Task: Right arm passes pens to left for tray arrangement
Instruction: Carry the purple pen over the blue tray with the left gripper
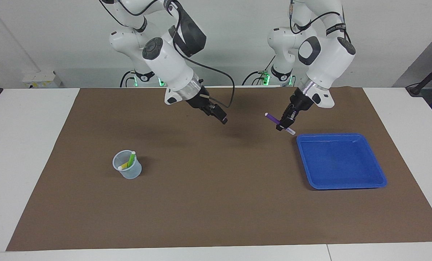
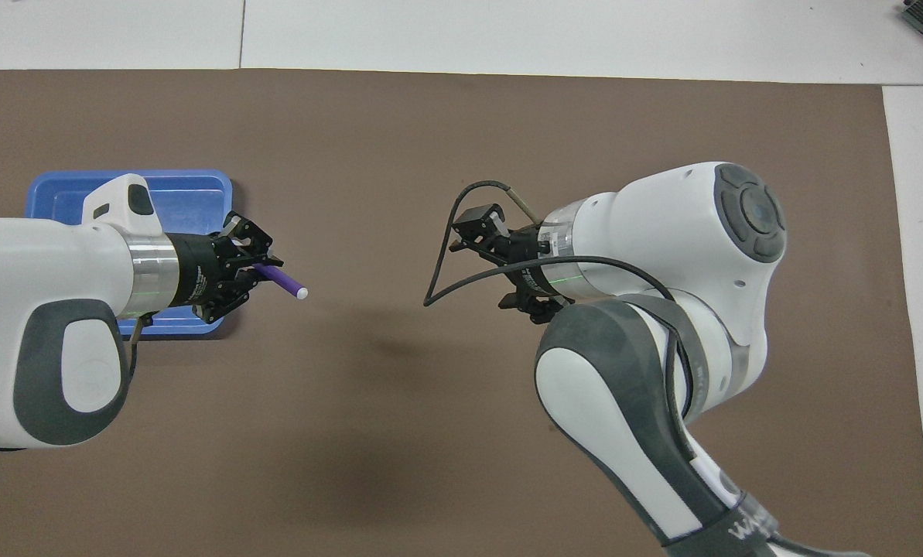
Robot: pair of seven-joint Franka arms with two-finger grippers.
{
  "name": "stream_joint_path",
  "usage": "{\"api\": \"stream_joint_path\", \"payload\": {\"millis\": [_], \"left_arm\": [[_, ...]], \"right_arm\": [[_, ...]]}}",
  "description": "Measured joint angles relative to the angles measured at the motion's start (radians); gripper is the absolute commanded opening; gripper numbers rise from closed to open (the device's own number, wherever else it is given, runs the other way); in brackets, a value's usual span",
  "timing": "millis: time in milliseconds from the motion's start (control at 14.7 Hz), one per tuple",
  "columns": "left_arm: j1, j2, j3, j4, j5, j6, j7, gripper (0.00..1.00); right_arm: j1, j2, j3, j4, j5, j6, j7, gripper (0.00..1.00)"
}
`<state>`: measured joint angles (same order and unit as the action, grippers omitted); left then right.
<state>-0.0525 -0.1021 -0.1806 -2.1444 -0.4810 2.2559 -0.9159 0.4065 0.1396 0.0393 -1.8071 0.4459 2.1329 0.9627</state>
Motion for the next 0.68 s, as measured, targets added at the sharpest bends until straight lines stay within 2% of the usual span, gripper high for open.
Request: {"api": "stream_joint_path", "payload": {"millis": [203, 475, 678], "left_arm": [[0.062, -0.021, 0.002, -0.047, 0.033, -0.007, 0.200, 0.00], [0.133, -0.029, 0.003, -0.068, 0.244, -0.017, 0.465, 0.00], [0.214, -0.027, 0.004, -0.074, 0.281, -0.017, 0.736, 0.00]], "right_arm": [[-0.061, -0.026, -0.001, -0.030, -0.281, -0.094, -0.175, 1.00], [-0.220, -0.044, -0.005, -0.041, -0.408, -0.141, -0.604, 0.95], [-0.293, -0.045, -0.007, -0.050, -0.576, -0.140, -0.830, 0.91]]}}
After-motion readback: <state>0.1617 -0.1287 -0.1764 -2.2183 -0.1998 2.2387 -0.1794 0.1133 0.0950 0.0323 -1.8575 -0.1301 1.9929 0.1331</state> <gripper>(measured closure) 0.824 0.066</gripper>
